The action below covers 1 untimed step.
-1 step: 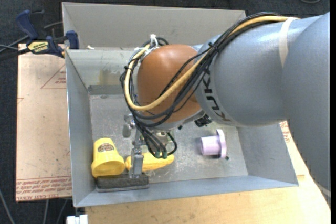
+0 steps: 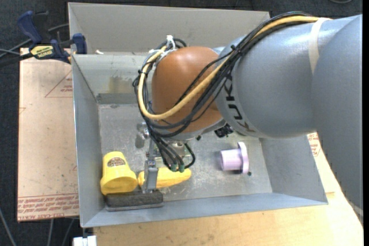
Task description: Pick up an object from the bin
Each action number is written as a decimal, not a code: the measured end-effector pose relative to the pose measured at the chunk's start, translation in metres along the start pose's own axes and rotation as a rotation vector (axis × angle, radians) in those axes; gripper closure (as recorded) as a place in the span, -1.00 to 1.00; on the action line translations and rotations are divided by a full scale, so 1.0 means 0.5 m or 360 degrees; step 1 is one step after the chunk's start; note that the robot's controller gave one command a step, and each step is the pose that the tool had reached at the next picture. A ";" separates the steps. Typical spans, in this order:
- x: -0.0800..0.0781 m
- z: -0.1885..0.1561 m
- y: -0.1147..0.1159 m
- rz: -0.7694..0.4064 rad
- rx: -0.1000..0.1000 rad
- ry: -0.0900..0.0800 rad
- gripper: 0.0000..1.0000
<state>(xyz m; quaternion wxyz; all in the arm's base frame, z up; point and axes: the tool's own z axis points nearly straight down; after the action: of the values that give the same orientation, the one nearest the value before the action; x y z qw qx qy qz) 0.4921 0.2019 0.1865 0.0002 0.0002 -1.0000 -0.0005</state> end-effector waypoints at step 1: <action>0.016 0.083 0.065 -0.0147 0.0000 0.0005 -1.00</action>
Offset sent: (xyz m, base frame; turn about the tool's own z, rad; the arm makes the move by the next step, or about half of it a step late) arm -0.0064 0.0505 -0.0560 -0.2495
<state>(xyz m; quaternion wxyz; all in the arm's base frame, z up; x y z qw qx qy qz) 0.4838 0.2343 0.1452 0.0017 0.0463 -0.9989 -0.0006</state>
